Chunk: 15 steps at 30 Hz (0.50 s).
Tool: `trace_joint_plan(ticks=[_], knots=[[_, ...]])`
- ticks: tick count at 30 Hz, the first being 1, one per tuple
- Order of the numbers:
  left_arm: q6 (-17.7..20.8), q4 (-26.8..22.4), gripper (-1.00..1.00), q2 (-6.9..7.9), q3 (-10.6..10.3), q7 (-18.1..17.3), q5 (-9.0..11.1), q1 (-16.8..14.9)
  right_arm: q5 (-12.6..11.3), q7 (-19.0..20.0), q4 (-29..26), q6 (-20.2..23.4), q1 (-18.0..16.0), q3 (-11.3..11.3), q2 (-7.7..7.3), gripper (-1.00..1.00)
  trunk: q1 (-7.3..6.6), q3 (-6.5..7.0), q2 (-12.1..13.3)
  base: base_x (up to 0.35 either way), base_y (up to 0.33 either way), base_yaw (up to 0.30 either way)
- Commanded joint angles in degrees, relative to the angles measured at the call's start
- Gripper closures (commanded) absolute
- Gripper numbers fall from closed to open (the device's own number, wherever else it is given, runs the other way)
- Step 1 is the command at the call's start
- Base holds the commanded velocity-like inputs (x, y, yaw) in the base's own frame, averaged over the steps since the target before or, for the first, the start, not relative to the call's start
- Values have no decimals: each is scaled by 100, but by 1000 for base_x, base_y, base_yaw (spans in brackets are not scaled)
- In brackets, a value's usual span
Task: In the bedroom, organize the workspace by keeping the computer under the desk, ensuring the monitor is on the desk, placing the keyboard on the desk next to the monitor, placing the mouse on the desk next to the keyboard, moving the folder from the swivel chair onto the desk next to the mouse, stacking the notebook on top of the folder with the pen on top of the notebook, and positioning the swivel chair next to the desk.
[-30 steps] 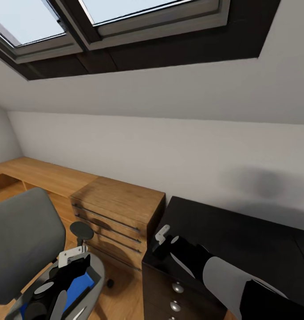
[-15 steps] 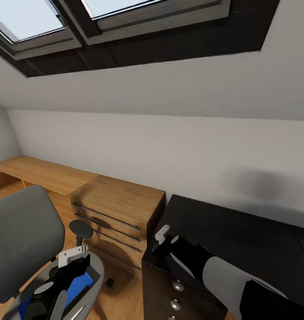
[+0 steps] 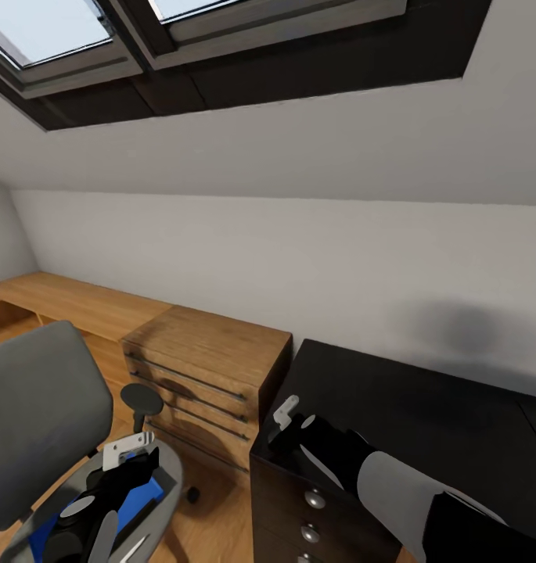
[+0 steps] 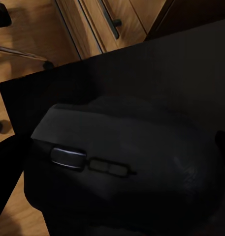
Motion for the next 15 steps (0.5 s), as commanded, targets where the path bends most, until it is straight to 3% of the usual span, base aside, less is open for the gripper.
trace_joint_plan(ticks=[1,11,15], knots=[[22,-7,-100,-3,2,42,62,-4,-11,6,-5,23,-7,20,-2,100,0,-7,-5,0,0,0],[44,-7,-100,7,-6,18,68,-4,-12,7,-5,23,-8,20,-2,100,0,-7,-5,1,0,0],[45,-7,-100,13,0,15,68,-4,-8,7,-4,23,-8,20,-2,100,0,-7,-5,168,0,0]])
